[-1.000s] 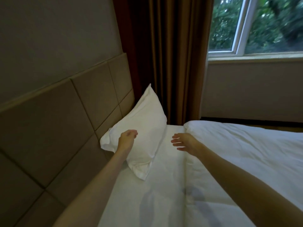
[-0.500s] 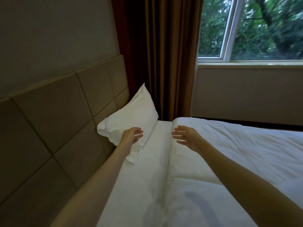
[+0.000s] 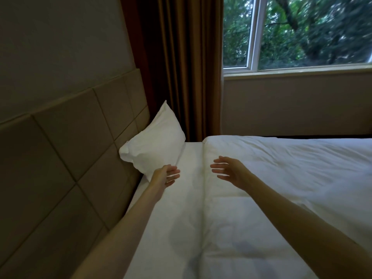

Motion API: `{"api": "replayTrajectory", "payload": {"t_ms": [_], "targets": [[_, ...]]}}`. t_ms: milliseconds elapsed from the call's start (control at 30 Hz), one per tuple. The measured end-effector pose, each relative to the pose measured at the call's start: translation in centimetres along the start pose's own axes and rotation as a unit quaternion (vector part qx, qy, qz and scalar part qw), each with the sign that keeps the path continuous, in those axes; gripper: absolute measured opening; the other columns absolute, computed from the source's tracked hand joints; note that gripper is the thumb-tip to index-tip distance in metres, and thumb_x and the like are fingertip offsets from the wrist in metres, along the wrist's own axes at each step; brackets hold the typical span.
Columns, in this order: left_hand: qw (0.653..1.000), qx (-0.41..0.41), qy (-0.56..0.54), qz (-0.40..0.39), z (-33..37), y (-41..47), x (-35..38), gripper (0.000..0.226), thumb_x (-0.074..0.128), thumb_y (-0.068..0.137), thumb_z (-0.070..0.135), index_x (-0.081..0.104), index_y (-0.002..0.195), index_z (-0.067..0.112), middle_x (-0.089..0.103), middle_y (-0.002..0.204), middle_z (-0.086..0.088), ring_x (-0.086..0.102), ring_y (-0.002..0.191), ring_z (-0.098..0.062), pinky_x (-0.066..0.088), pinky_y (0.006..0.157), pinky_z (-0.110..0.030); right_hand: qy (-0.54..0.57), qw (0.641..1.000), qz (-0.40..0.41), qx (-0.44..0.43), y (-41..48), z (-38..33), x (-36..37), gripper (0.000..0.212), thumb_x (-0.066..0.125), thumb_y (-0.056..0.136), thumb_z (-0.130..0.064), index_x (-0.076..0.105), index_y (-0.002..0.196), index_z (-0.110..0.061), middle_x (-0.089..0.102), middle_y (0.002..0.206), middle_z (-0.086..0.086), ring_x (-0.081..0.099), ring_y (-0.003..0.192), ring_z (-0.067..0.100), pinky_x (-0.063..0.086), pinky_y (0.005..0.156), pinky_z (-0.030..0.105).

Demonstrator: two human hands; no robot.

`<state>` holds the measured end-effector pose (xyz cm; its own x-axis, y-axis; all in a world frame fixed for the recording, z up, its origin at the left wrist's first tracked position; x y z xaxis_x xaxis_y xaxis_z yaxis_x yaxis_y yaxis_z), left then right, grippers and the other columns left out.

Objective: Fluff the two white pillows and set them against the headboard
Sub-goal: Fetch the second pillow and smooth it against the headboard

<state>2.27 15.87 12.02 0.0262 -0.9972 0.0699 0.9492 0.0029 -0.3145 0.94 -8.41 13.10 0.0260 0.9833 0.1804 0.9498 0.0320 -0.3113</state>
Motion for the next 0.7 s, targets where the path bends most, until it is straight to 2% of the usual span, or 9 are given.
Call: {"api": "replayTrajectory", "payload": {"t_ms": [233,433,700], "targets": [[1.0,-0.004,-0.012,-0.024,-0.9,-3.2,1.2,0.026,0.043,0.095,0.019,0.06,0.107,0.003,0.065,0.117,-0.016,0.061,0.111,-0.03,0.042,0.101,-0.038,0.003,0.999,0.039,0.001,-3.7,1.4,-1.6,0.022,0.052,0.094,-0.024,0.062,0.103,-0.006,0.065,0.118,0.018,0.061,0.114,0.034,0.046,0.099,0.043],[0.999,0.004,-0.004,-0.043,-1.1,-4.3,4.2,0.027,0.042,0.096,0.02,0.06,0.108,0.003,0.065,0.12,-0.017,0.062,0.106,-0.028,0.043,0.095,-0.036,0.017,0.999,0.048,-0.01,-5.8,1.0,-4.5,0.023,0.052,0.094,-0.025,0.062,0.103,-0.006,0.066,0.114,0.016,0.061,0.111,0.033,0.045,0.102,0.044],[0.998,0.016,0.017,-0.056,-1.7,-5.0,11.3,0.028,0.041,0.096,0.021,0.061,0.106,0.003,0.067,0.118,-0.018,0.064,0.105,-0.029,0.045,0.096,-0.038,0.018,0.997,0.066,-0.018,-8.5,1.2,-12.2,0.023,0.051,0.095,-0.026,0.064,0.101,-0.008,0.068,0.11,0.014,0.062,0.108,0.032,0.046,0.099,0.044]]}}
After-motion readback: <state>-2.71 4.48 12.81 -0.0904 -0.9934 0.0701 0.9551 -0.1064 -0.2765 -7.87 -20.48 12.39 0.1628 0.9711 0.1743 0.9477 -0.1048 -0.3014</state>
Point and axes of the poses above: each hand's wrist, its own y-axis towards the middle knuckle, its own x-axis out of the palm, z = x × y, the point moved 3 cm from there along y, towards the middle knuckle
